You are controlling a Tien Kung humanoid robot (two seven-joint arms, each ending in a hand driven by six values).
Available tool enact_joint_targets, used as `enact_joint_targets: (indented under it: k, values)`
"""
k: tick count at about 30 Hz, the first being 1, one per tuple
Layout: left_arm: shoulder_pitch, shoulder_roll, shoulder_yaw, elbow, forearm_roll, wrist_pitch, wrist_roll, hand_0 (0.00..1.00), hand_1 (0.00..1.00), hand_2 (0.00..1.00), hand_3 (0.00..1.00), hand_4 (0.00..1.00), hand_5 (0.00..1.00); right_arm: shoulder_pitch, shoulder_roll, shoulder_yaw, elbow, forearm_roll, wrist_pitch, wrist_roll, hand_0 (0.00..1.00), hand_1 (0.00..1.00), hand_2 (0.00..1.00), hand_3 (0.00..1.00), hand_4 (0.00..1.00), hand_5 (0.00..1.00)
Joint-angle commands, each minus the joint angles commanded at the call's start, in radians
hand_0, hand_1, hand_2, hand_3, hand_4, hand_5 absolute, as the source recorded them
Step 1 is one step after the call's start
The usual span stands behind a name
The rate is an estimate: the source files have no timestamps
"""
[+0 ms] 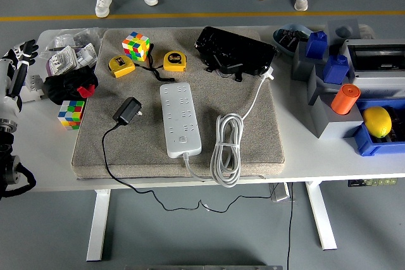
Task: Put the plug near the board,insert it into the board,press the button,pull the plug out
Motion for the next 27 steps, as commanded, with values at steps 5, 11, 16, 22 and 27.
enact_joint_targets:
  k: [5,11,16,22,27]
  values:
    - [-0.002,0.0,0.002,0.0,-0.001,-0.001,0.001,0.803,0.806,0.8,0.787,0.885,0.945,0.0,-0.001,0.003,0.001,0.0,-0.001,0.001,0.713,0.714,0.7,0.601,0.998,0.618]
    - [-0.002,0.002,-0.006,0.0,-0.002,-0.001,-0.001,0.804,0.805,0.8,0.787,0.888,0.956,0.003,-0.001,0.005,0.002,-0.001,0.0,0.0,0.713,0.714,0.7,0.6,0.998,0.618]
    - [0.0,0.001,-0.011,-0.001,-0.003,-0.002,-0.002,0.803,0.806,0.797,0.787,0.889,0.963,0.001,-0.002,0.007,0.001,0.0,-0.001,0.0,0.713,0.714,0.7,0.6,0.998,0.619]
    - [-0.004,0.001,-0.011,-0.004,-0.003,-0.002,-0.001,0.804,0.805,0.798,0.787,0.89,0.965,0.0,-0.002,0.006,0.002,-0.001,-0.002,0.001,0.712,0.714,0.7,0.6,0.998,0.619]
    - [-0.003,0.0,-0.01,-0.005,-0.003,-0.002,-0.001,0.803,0.805,0.798,0.787,0.892,0.971,0.0,-0.002,0.007,0.002,-0.001,-0.004,0.002,0.712,0.714,0.7,0.6,0.998,0.619]
